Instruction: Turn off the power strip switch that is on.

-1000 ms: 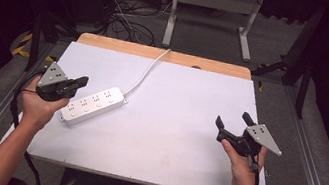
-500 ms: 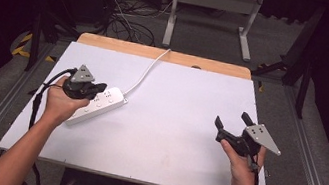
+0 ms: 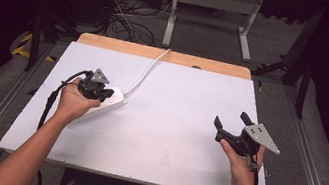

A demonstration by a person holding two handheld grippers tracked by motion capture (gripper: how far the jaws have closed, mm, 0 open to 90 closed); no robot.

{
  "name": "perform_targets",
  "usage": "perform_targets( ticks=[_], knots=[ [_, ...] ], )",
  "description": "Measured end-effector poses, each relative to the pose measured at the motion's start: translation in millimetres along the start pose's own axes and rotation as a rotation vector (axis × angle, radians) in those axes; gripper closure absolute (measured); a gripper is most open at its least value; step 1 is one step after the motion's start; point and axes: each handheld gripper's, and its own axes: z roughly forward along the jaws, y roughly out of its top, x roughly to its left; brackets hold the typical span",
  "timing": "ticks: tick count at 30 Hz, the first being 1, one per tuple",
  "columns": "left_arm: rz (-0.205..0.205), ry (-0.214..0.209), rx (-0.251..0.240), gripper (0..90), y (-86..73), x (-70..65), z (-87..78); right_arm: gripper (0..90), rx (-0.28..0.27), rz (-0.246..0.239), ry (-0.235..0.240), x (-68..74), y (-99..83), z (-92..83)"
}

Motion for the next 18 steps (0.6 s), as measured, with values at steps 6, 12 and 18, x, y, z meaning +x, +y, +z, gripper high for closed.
perform_targets(
  ticks=[6,12,18],
  knots=[
    [-0.012,-0.002,0.037,90.0,-0.4,2.1,9.9,7.6,0.001,0.003,0.0,0.1,-0.4,-0.2],
    [-0.015,-0.001,0.053,90.0,-1.5,4.2,11.3,7.6,0.001,0.009,0.001,0.2,-0.5,-0.8],
    [-0.001,-0.003,0.086,90.0,-2.7,3.2,19.7,7.6,0.002,0.005,0.002,0.3,-0.5,-0.4]
  ],
)
